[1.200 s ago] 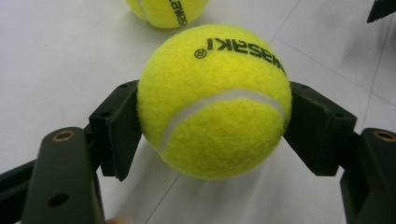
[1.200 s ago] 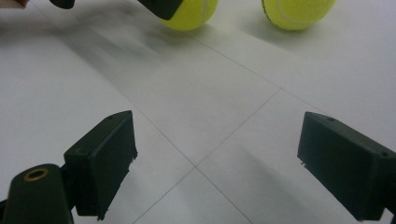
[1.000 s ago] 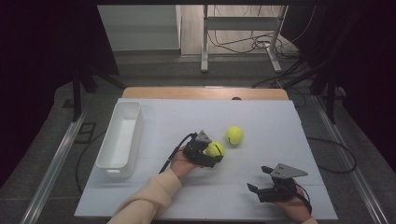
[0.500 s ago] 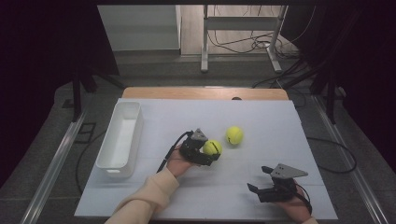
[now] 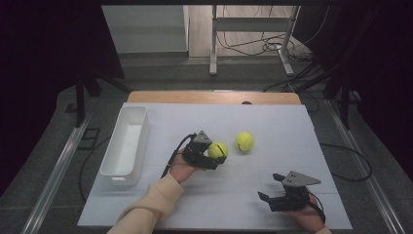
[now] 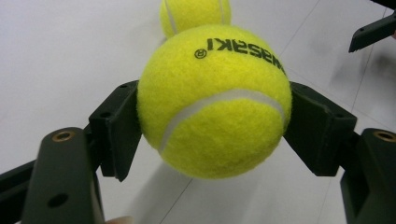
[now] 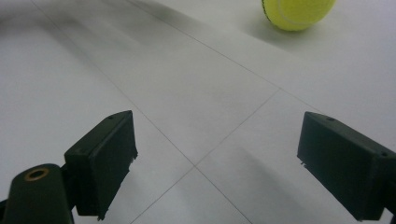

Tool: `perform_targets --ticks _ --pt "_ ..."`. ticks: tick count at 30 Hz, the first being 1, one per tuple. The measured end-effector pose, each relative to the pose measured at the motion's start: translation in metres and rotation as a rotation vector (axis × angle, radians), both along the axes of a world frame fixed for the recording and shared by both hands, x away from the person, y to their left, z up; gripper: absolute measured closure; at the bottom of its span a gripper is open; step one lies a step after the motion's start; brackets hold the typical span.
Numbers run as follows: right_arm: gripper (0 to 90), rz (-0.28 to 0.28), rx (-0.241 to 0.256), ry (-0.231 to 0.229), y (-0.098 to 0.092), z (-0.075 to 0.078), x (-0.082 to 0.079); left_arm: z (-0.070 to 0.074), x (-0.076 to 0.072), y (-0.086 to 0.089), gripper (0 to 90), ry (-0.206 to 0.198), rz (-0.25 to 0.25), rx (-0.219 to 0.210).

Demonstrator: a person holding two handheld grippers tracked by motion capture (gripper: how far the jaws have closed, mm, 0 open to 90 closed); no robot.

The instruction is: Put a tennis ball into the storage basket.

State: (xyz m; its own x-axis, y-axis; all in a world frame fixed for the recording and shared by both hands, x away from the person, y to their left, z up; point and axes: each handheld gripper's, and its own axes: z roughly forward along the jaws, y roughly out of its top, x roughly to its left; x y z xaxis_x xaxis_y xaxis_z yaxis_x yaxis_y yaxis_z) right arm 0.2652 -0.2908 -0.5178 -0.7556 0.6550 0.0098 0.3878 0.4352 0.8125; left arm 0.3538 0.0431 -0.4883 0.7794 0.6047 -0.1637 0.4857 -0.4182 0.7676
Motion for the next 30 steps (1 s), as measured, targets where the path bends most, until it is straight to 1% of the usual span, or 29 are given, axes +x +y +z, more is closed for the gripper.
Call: perform_targets --ticks 8,30 --pt "12.0 0.002 0.001 -0.001 0.000 0.000 0.000 0.006 0.000 0.008 26.1 -0.010 0.017 -0.016" --pt "12.1 0.000 -0.002 -0.002 0.000 0.000 0.000 0.018 0.001 0.023 26.0 -0.032 0.046 -0.034"
